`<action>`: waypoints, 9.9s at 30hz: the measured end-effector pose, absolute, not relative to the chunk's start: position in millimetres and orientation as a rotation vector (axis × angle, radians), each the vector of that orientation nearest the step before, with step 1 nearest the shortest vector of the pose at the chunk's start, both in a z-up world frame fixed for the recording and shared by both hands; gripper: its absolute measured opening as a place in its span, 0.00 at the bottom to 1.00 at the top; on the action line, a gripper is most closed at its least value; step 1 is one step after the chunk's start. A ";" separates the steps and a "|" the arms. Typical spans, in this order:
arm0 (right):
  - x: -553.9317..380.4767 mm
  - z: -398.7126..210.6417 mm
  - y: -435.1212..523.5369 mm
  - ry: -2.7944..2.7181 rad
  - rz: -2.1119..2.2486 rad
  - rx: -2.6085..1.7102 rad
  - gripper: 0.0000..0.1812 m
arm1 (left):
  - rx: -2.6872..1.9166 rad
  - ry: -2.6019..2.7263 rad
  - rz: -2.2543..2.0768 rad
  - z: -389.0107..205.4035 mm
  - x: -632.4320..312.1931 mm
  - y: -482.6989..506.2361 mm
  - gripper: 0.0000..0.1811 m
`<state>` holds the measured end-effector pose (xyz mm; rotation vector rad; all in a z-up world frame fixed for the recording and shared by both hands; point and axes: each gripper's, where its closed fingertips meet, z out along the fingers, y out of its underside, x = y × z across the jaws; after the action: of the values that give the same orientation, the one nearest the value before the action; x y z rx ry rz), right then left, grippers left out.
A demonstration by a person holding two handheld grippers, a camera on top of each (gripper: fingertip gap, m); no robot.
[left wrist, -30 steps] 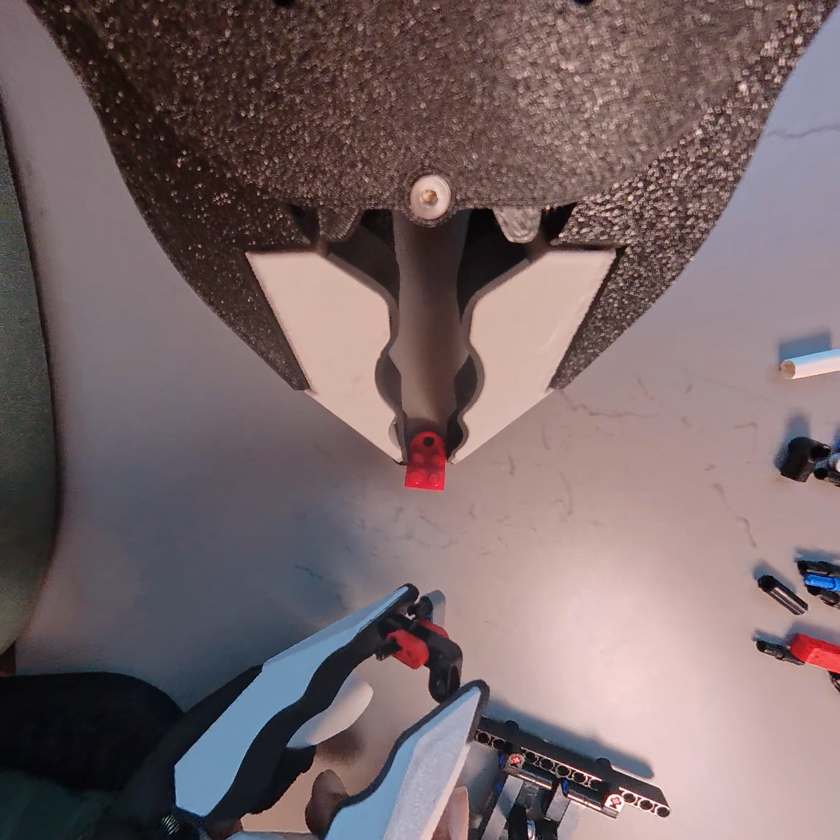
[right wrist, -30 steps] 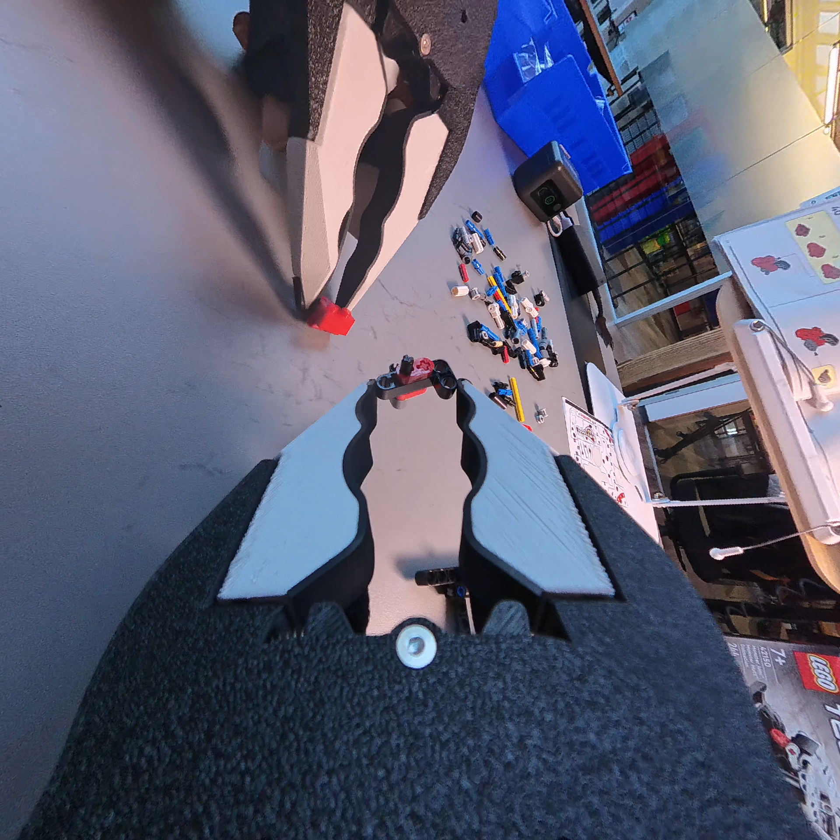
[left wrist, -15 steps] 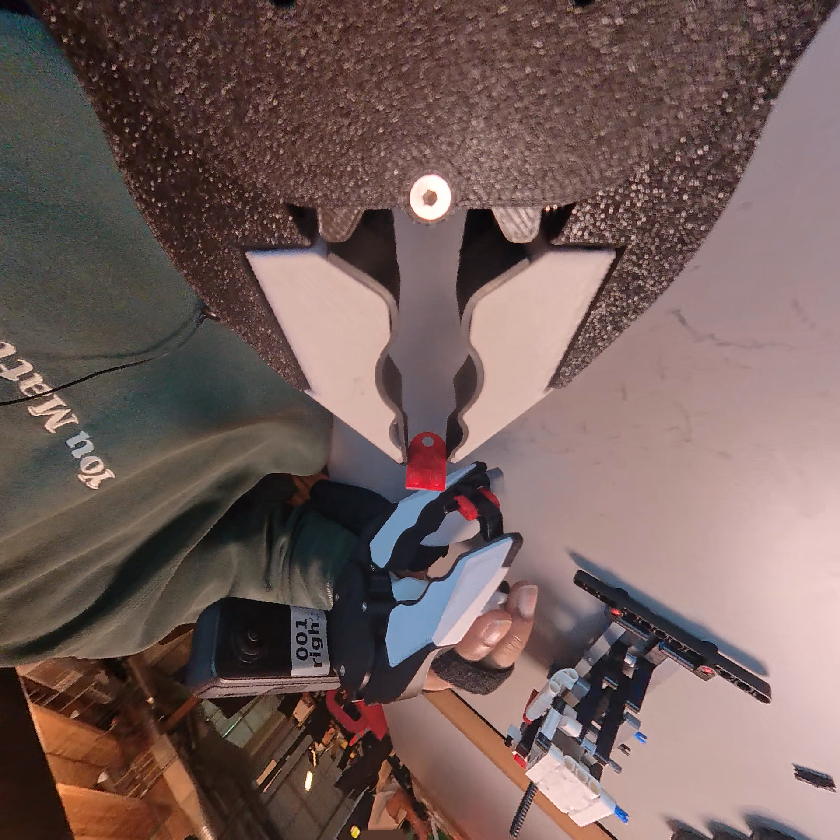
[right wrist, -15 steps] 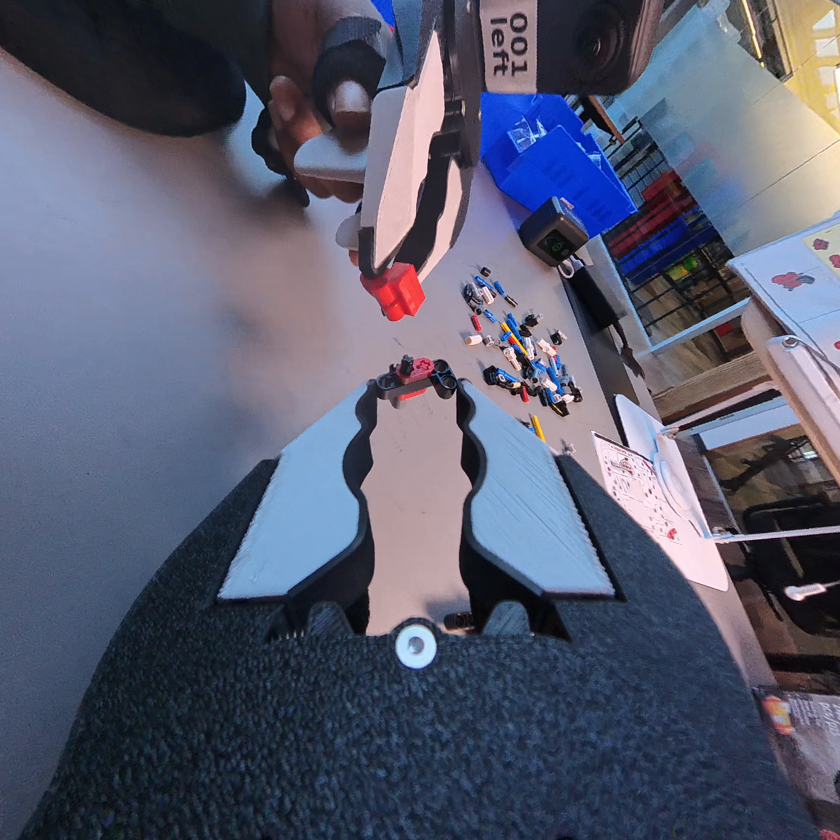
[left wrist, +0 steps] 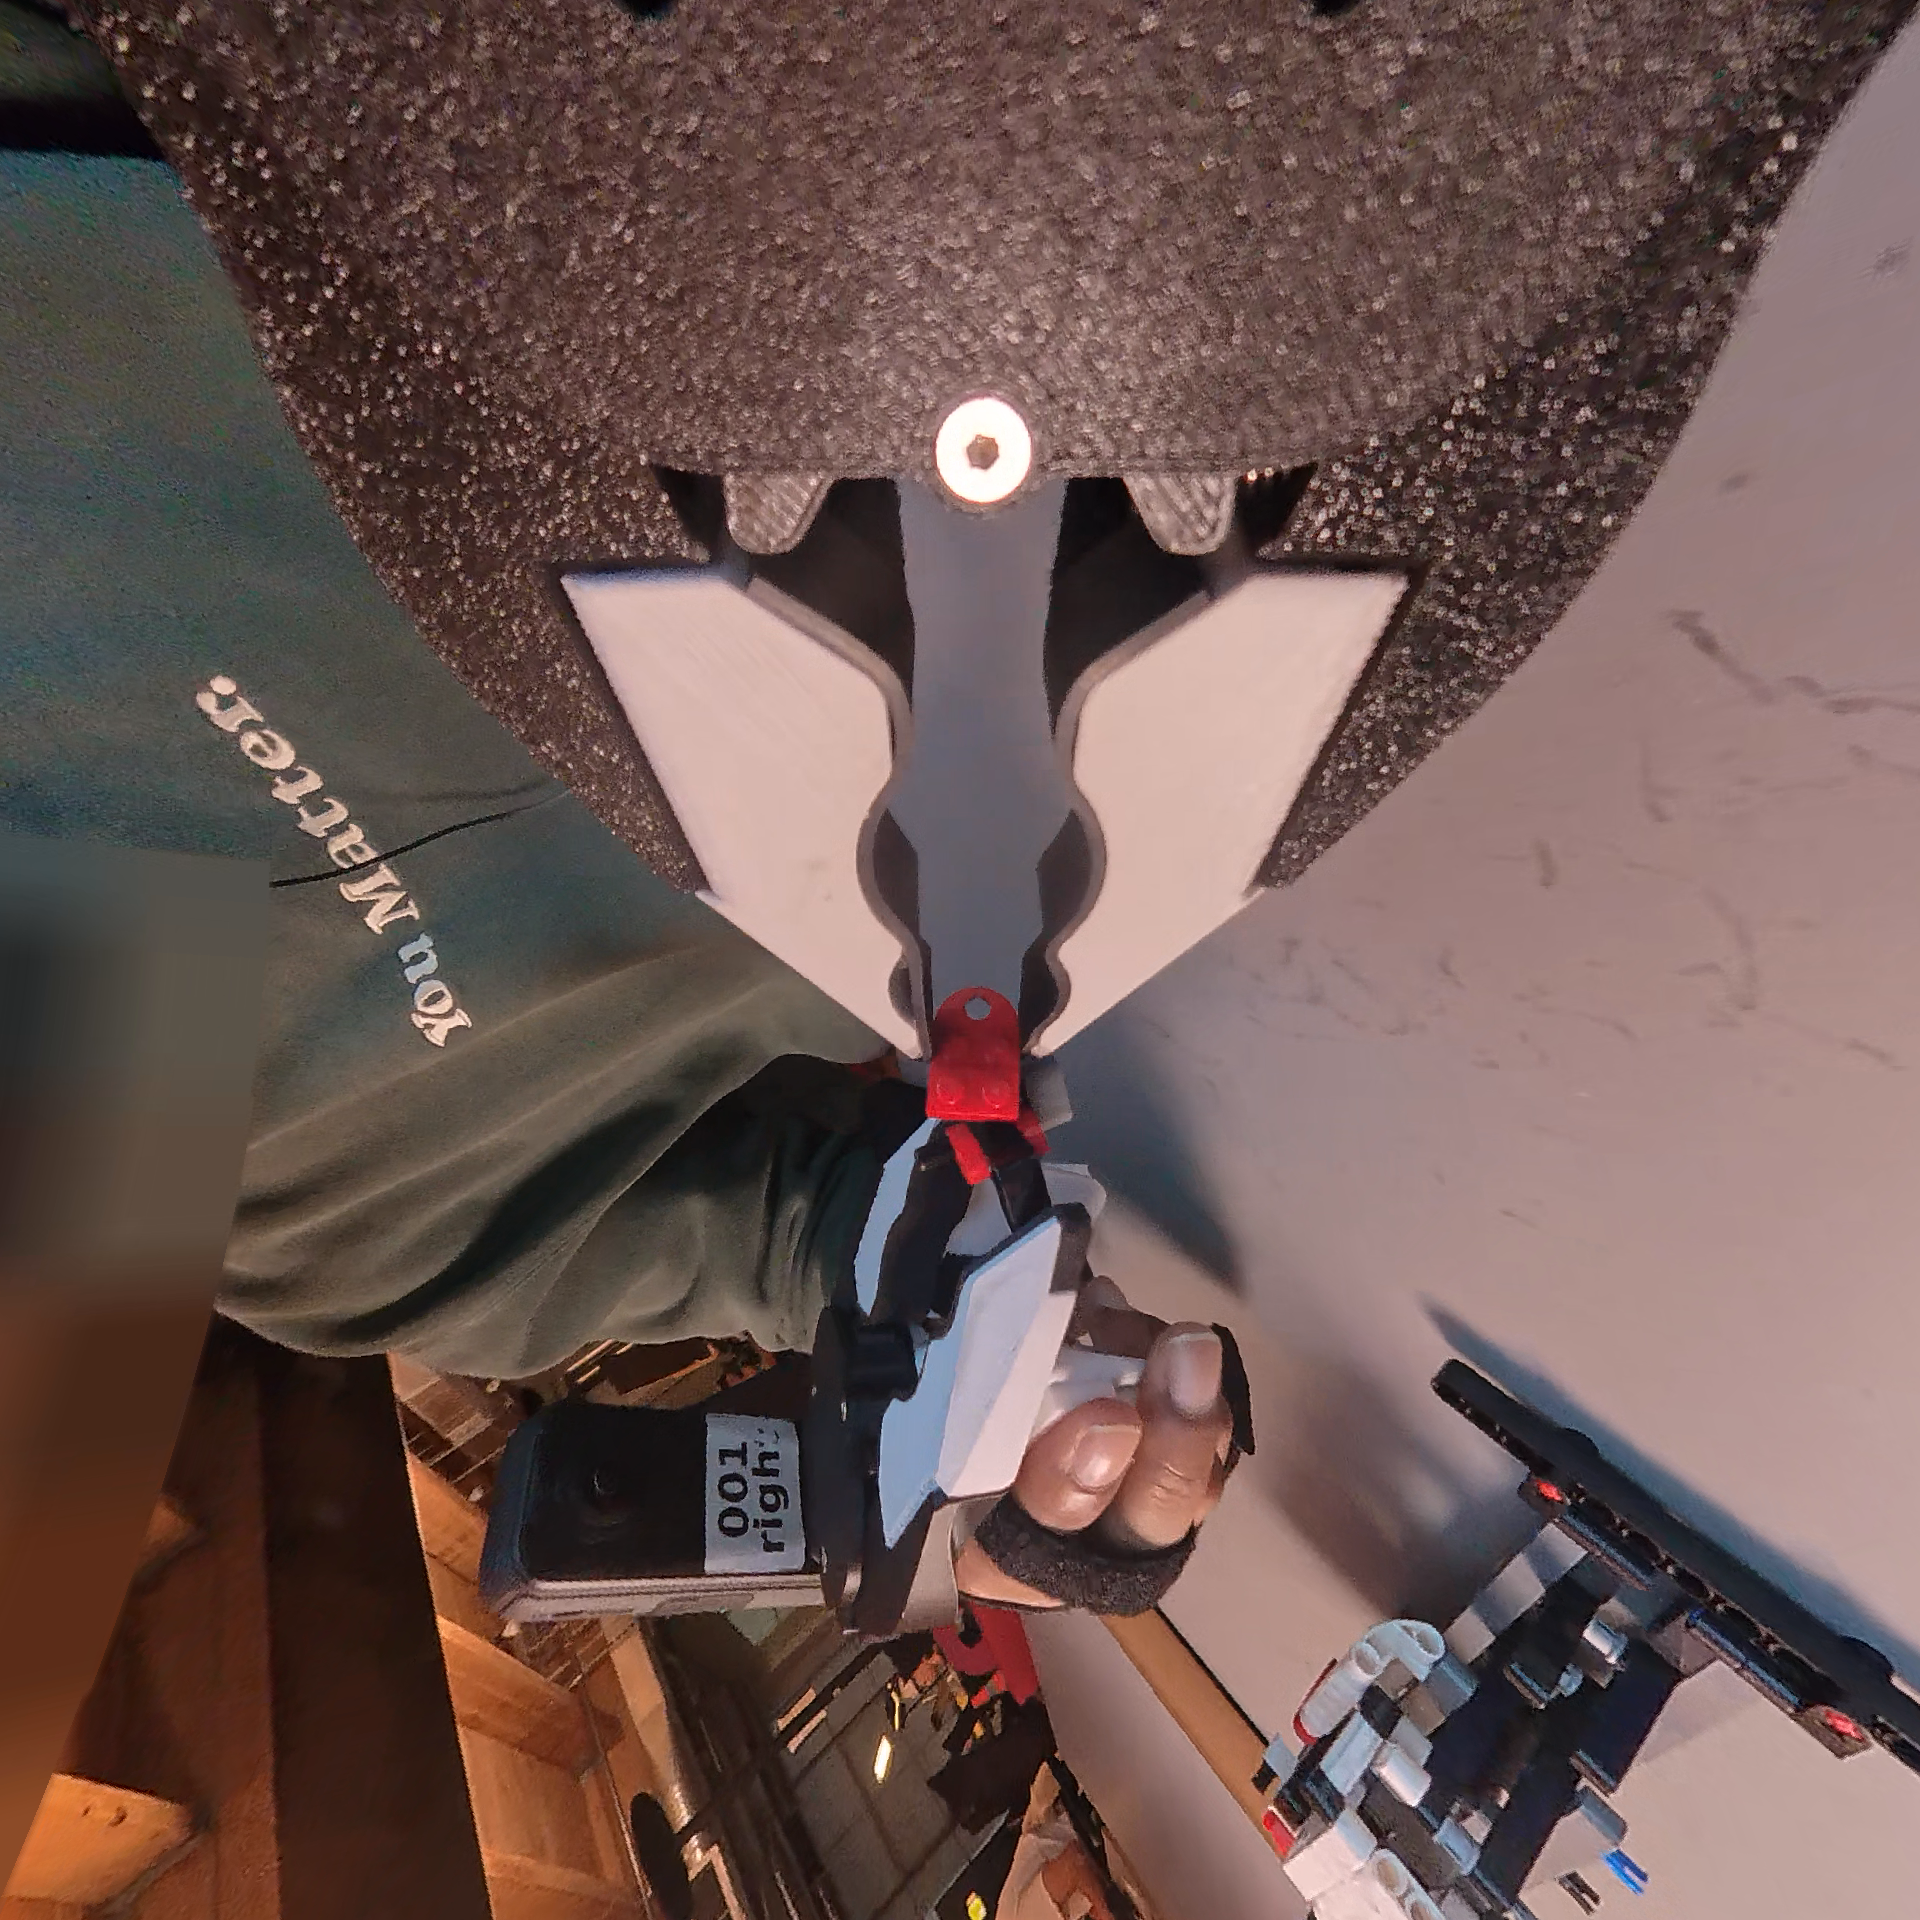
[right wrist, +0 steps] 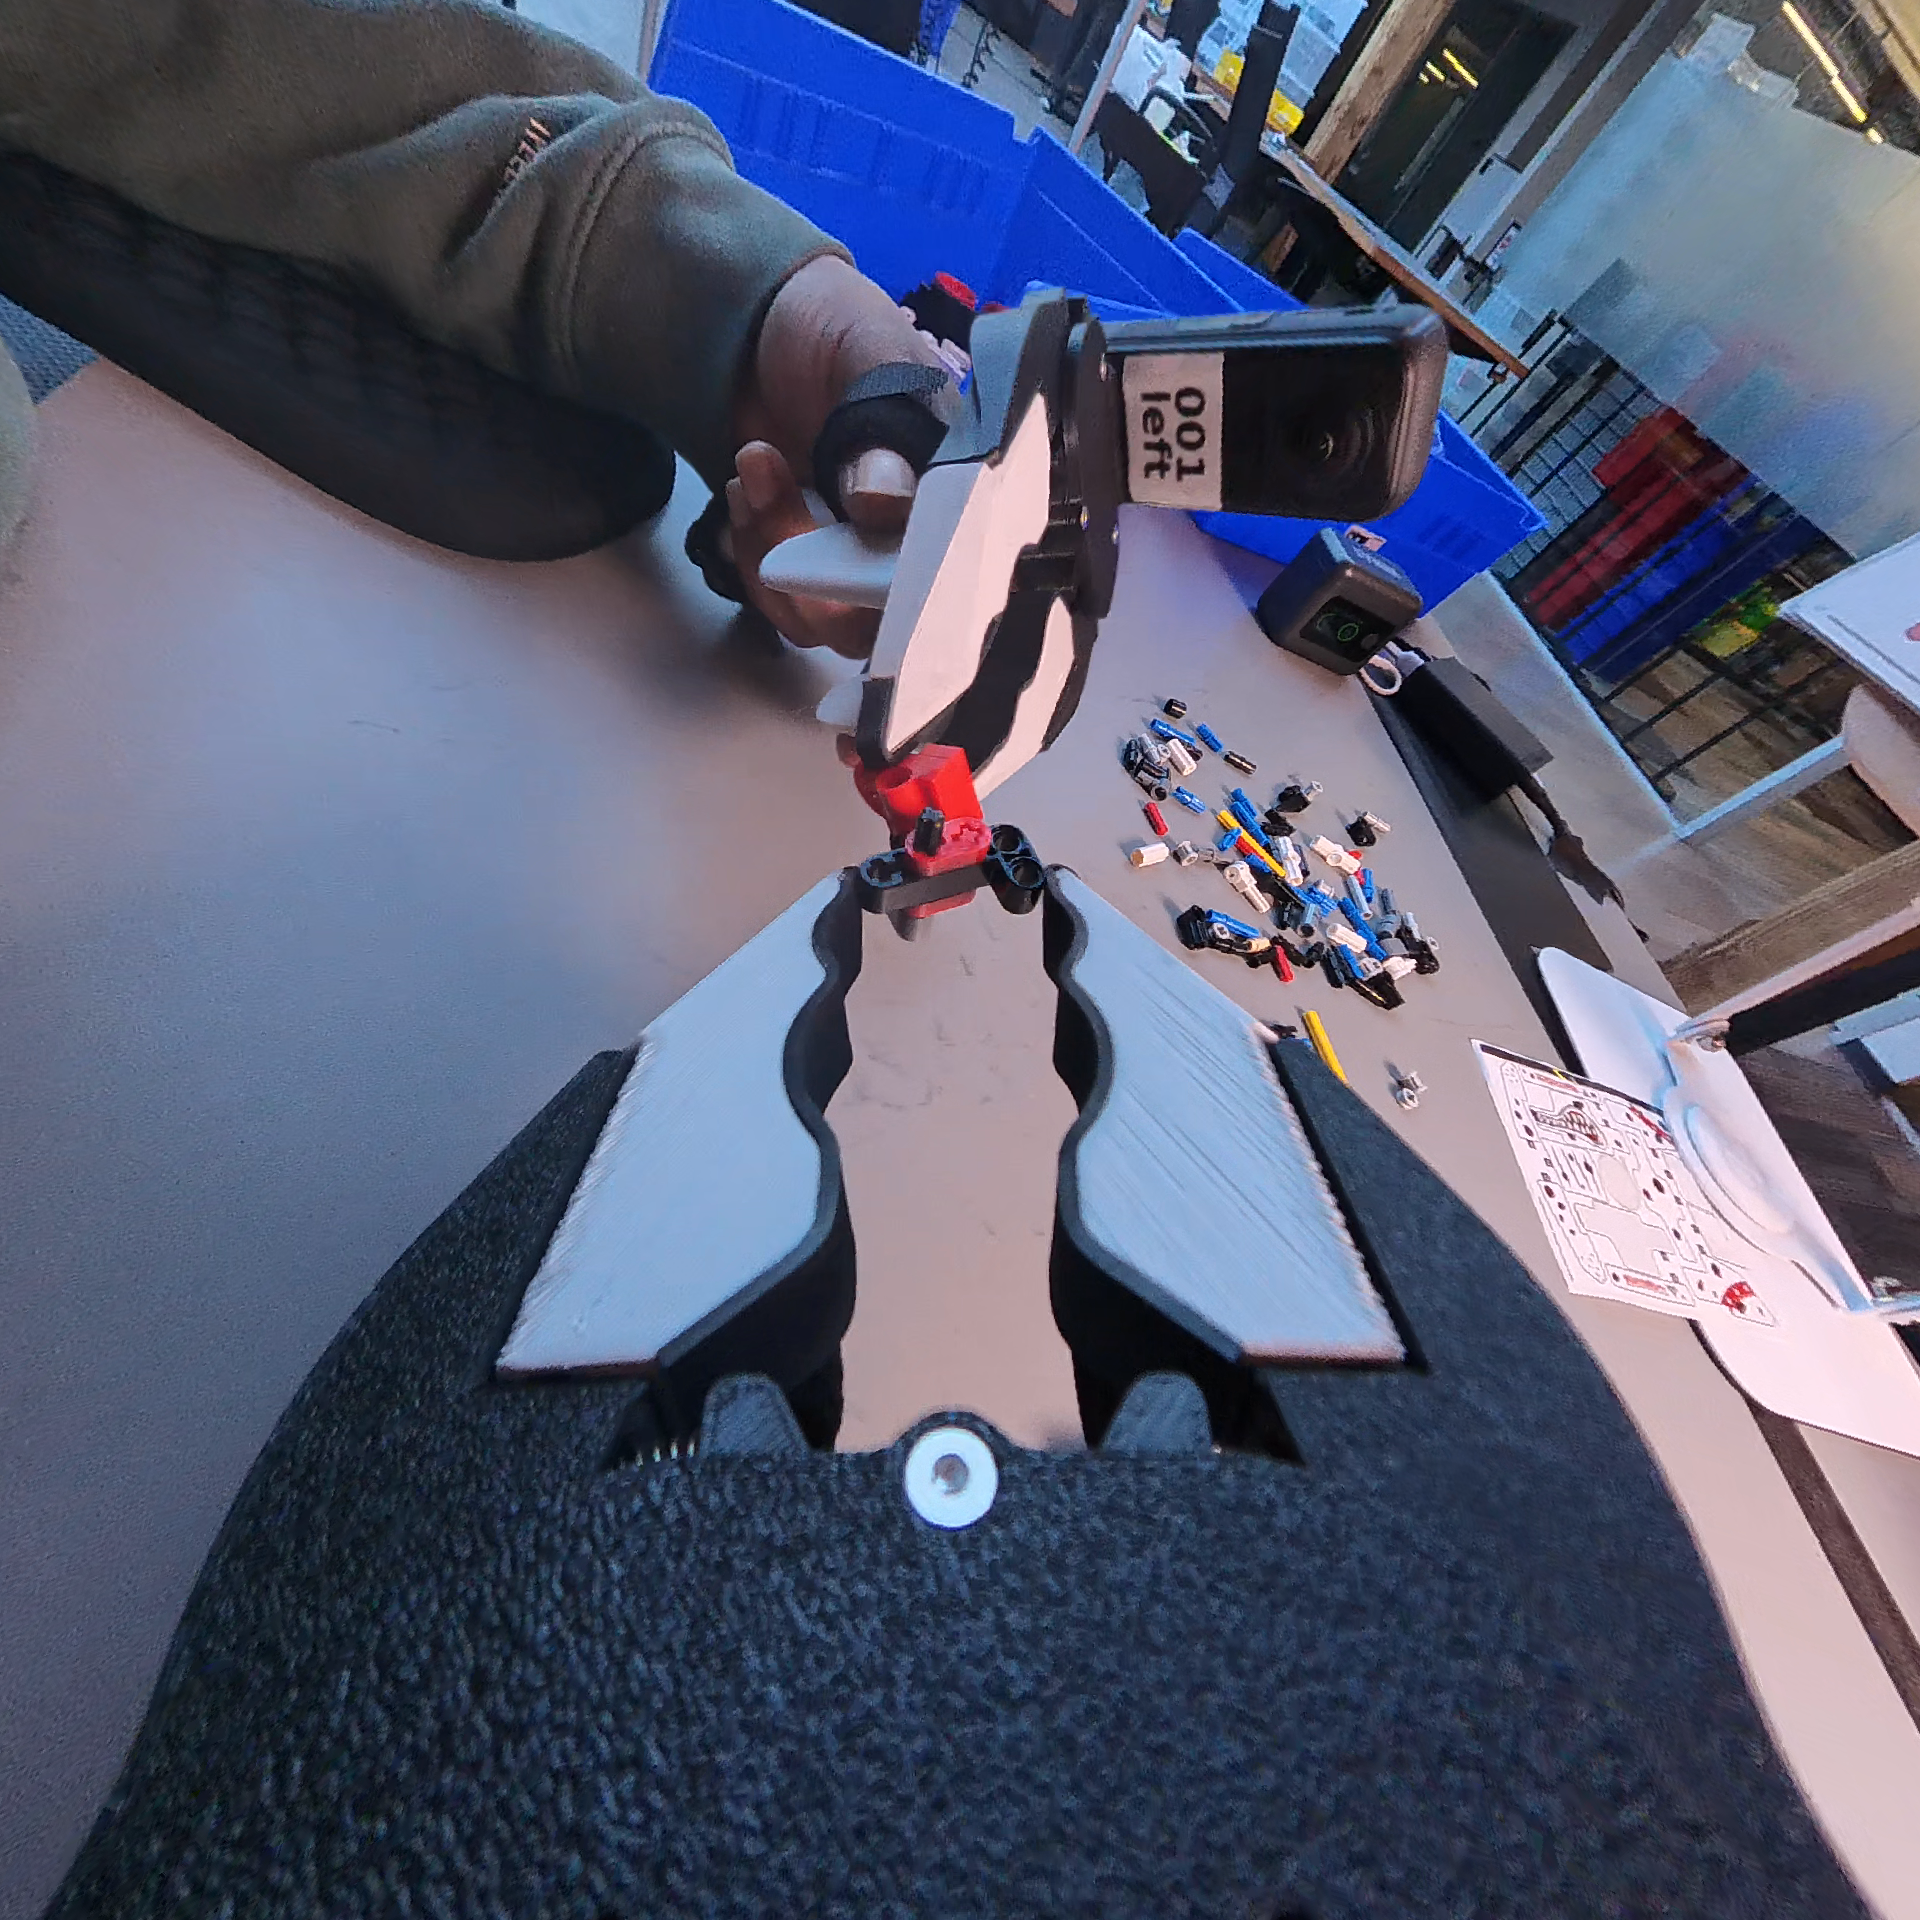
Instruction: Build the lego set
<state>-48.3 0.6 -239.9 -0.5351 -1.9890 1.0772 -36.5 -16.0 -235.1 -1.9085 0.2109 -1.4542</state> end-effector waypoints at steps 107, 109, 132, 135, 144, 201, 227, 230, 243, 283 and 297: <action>-42.0 -203.6 -11.9 -1.768 1.467 -0.575 0.19 | -1.776 0.458 -0.897 -210.0 -24.3 -11.8 0.03; -42.8 -203.8 -11.3 -1.759 1.458 -0.575 0.19 | -1.781 0.465 -0.857 -210.7 -25.4 -11.0 0.03; -31.2 -282.2 -3.0 -2.295 1.050 -0.722 0.26 | -2.200 0.736 -0.450 -290.0 -23.9 -12.9 0.02; -30.3 -292.8 -3.0 -2.349 0.979 -0.748 0.22 | -2.261 0.770 -0.389 -301.3 -22.8 -11.4 0.02; -29.6 -304.1 -1.9 -2.409 0.957 -0.757 0.18 | -2.228 0.703 -0.483 -293.6 -26.4 -12.5 0.06; -63.4 -203.2 14.2 -1.746 1.051 -0.737 0.04 | -1.763 0.118 -1.051 -210.8 -58.2 -0.9 0.14; -56.6 -195.0 -4.8 -1.698 1.457 -0.896 0.04 | -1.628 0.314 -0.682 -182.7 -55.1 -4.1 0.07; -55.4 -199.0 -5.3 -1.734 1.474 -0.911 0.04 | -1.650 0.319 -0.663 -187.5 -57.6 -3.2 0.07; -59.7 -201.0 6.1 -1.674 1.642 -1.117 0.01 | -1.677 0.332 -0.575 -194.8 -60.1 0.4 0.12; -57.3 -226.3 -7.0 -1.832 0.902 -0.516 0.14 | -1.852 0.189 -0.889 -226.3 -49.4 2.1 0.07; -55.6 -207.3 -5.8 -1.748 1.067 -0.575 0.08 | -1.749 0.136 -1.056 -211.3 -44.7 -0.8 0.07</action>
<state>-55.6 -5.8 -207.3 -0.5745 -1.7477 1.0667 -44.7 -0.8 -211.3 -1.7491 0.1364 -1.0558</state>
